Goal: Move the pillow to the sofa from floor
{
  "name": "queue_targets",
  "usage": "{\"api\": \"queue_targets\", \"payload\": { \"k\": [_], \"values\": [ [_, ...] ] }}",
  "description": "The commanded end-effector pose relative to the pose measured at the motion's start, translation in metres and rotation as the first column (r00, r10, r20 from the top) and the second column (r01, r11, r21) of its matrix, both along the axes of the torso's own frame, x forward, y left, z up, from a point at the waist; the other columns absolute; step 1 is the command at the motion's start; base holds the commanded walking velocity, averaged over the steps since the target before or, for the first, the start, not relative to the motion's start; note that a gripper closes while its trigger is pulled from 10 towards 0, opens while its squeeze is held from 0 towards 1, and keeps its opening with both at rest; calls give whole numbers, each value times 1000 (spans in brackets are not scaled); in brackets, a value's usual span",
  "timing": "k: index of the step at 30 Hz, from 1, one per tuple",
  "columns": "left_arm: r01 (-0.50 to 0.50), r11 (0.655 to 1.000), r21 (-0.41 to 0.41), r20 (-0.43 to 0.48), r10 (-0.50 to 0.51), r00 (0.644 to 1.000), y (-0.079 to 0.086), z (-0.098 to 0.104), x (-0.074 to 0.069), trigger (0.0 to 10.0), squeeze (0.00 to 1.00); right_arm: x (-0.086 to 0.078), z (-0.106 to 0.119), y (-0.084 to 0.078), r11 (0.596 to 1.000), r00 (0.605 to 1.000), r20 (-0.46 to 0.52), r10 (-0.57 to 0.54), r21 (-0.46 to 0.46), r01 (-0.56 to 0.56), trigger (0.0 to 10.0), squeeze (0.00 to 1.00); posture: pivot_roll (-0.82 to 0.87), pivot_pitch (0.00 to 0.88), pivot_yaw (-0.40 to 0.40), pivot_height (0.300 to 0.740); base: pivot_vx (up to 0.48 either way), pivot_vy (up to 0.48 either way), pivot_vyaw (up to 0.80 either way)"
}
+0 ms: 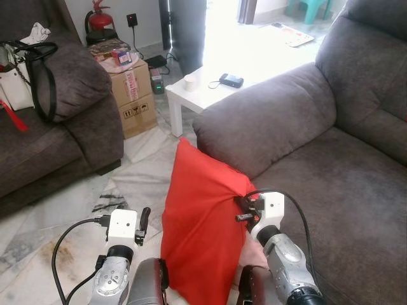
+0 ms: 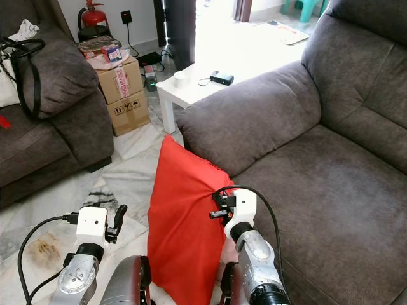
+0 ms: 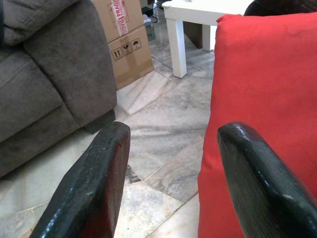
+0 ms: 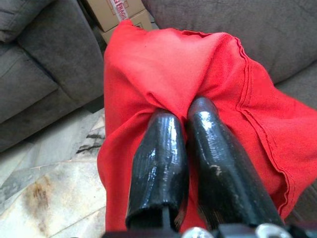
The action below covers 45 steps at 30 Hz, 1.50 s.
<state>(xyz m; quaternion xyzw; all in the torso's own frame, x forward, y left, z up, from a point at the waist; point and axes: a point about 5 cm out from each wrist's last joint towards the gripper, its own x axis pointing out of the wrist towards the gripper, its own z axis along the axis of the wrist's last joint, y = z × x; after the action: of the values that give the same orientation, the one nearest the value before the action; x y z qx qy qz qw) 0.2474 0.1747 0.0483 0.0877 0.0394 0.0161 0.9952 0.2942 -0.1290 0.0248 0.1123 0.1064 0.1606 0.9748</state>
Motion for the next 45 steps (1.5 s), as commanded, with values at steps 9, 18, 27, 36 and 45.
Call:
{"api": "queue_targets", "payload": {
  "k": [9,18,27,36,45],
  "values": [
    [9,1000,-8,9,-8,1000,0,1,-1,10000,0,15,26,-6,999,991,123,-44,22,41,10000,0,110,40,-16,600,0,0,0],
    [19,1000,-6,2,-19,1000,-1,-1,-2,10000,0,13,23,-3,999,993,114,-41,23,38,10000,0,108,29,-7,608,0,0,0],
    [25,1000,-4,1,-25,1000,-1,0,-2,10000,0,13,22,-4,999,993,109,-43,21,41,10000,0,109,33,-7,655,0,0,0],
    [24,1000,-6,3,-24,1000,-1,0,-1,10000,0,13,23,-4,999,992,115,-42,27,39,10000,0,107,41,-9,705,0,0,0],
    [22,1000,-7,1,-22,1000,-2,-1,-2,10000,0,13,23,-5,999,993,114,-45,28,42,10000,0,110,51,-10,740,0,0,0]
  ]
}}
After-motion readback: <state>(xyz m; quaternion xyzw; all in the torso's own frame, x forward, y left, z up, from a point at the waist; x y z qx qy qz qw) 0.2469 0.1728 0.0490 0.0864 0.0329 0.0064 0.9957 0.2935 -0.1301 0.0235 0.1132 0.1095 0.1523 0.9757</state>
